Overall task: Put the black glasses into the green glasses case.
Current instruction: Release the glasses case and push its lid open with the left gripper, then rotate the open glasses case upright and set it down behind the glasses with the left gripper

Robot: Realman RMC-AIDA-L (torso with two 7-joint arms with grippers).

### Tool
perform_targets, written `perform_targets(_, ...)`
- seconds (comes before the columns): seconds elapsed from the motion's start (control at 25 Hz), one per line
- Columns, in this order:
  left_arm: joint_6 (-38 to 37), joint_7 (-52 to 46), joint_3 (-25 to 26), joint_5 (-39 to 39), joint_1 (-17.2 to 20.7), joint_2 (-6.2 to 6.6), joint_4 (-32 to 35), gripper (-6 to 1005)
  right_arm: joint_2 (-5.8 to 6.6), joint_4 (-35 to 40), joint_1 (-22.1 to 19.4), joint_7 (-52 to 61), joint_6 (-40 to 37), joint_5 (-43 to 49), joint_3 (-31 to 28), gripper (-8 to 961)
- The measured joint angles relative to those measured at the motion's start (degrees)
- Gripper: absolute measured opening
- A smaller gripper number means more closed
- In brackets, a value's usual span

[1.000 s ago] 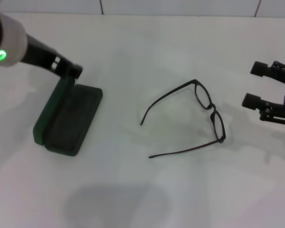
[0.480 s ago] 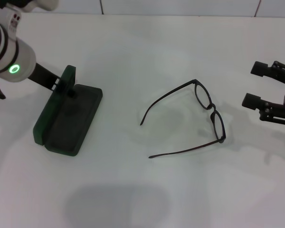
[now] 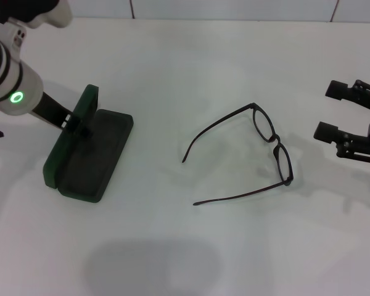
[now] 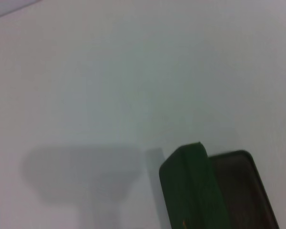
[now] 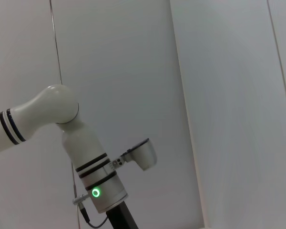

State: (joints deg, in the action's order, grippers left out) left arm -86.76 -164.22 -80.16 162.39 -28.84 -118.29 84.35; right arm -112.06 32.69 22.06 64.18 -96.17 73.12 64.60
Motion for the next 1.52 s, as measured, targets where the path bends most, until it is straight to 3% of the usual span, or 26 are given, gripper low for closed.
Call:
perform_targets(0.16,-1.00,0.57,-0.09,0.04,-0.99,0.11,-1.34,666,0.00,0.00,0.05,-0.08,0.04,0.00,0.00,839)
perform_targets(0.4,-1.10,0.96,-0.15,0.05,-1.37,0.11,-1.43,580,-0.12,0.00,0.08,-0.14,0.04,0.00,0.00,839)
perform_targets(0.48,-1.12,1.01,-0.06,0.10,-1.38,0.10,-1.43,351,-0.14,0.00,0.09,-0.18,0.04,0.00,0.00,839)
perform_targets(0.72,-1.14,1.20,-0.05,0.08,-1.40,0.08,-1.07,204,-0.18,0.00,0.04,-0.50,0.02,-0.01,0.00,839)
perform_targets(1.0,0.32,7.16,-0.02,0.07,-4.42,0.04,1.33,211,0.02,0.00,0.99,-1.81,-4.58,3.19,0.75,839)
perform_targets(1.16,4.46,17.52,-0.66,-0.04,-8.60,-1.00,1.05,214,-0.36,0.13,3.01,-1.77,-11.24,8.87,0.78,839)
perform_targets(1.36,13.25,27.07,-6.08,-0.17,-12.78,-1.33,-4.07,219,-2.25,0.74,4.20,-0.60,-14.63,12.23,1.14,839)
perform_targets(1.52,18.65,32.00,-8.08,-0.65,-17.58,-1.50,-12.42,223,-3.18,1.31,3.43,-0.51,-15.07,12.77,1.50,839)
